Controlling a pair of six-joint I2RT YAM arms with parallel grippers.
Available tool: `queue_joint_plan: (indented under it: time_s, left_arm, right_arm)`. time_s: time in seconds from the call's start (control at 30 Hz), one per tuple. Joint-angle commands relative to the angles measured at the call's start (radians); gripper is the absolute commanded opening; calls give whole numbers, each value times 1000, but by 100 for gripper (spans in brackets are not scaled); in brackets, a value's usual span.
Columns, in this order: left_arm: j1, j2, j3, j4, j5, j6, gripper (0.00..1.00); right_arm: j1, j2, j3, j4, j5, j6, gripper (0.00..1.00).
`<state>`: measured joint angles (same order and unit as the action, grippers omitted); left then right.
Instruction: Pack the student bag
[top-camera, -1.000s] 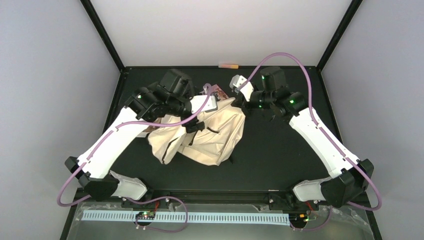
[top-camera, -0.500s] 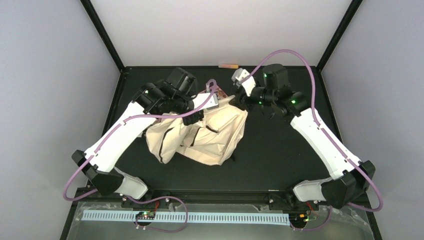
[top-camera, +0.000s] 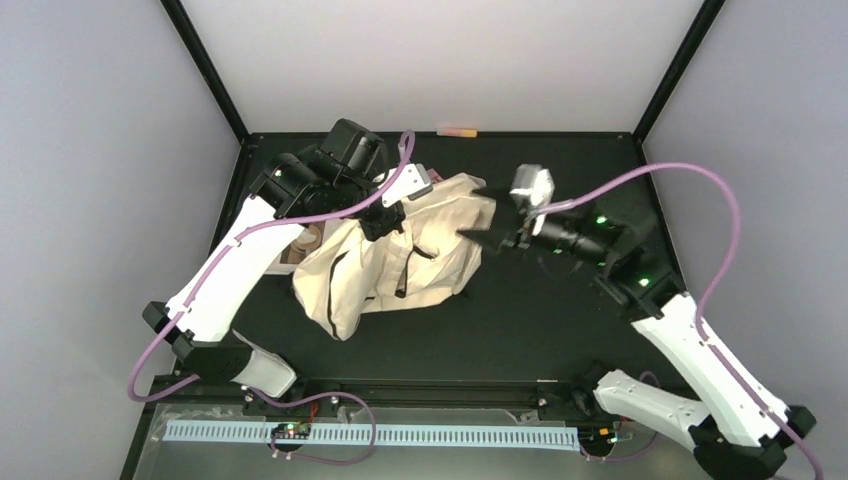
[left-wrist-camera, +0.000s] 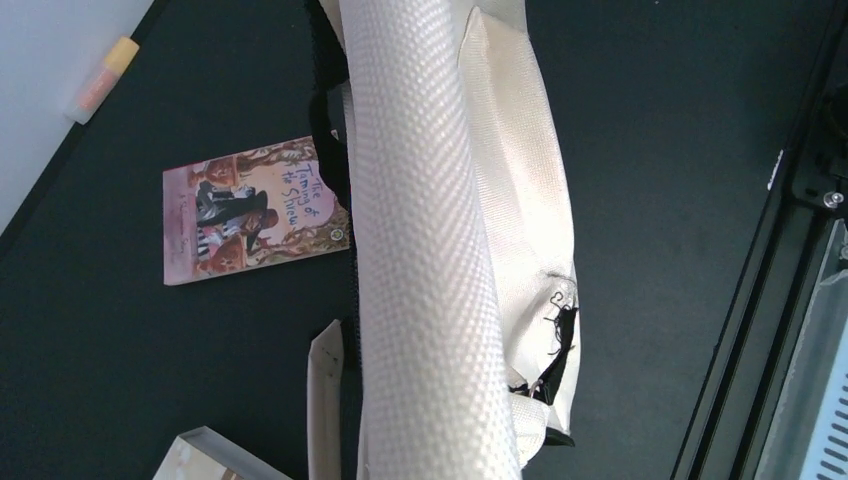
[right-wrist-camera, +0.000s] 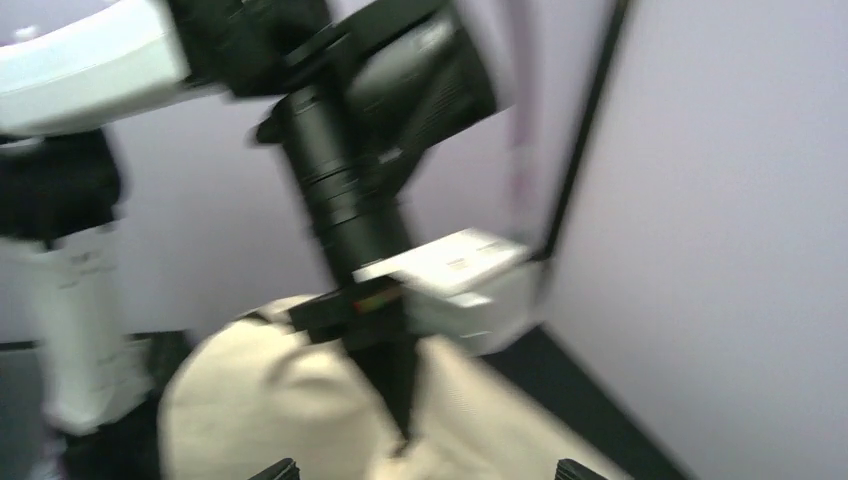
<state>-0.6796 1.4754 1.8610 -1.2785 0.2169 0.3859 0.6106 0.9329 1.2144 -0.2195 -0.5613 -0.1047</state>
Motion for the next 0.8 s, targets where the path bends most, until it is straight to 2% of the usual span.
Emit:
queue_joint_plan:
  time_s: [0.0,0.13,0.2,0.3,0.43,0.5,0.63,0.77]
  left_arm:
    - [7,-22,35,33,32,-29,2]
    - [9,-25,35,26,43,-29,2]
    - [8,-27,34,23,46,-30,2]
    - [8,-27,35,25,52,-34,2]
    - [8,-27,34,27,57,-36,2]
    - [8,-28,33,26,61,-38,2]
    - [9,-29,35,30,81,-47,2]
    - [8,-31,35,31,80,-51,2]
  right_arm:
    - [195,79,-122,37,67,-39,63]
    - [257,145,-151,29,296,-45,40]
    - [260,159,-200,67,354,-60,34]
    - [262,200,-189,56,310,-60,34]
    - [263,216,-183,55,164,-37,48]
    - [264,224,-196,53,173,-26,51]
    - [263,240,-221,68,306,-15,47]
    - [265,245,-236,127,298,-35,44]
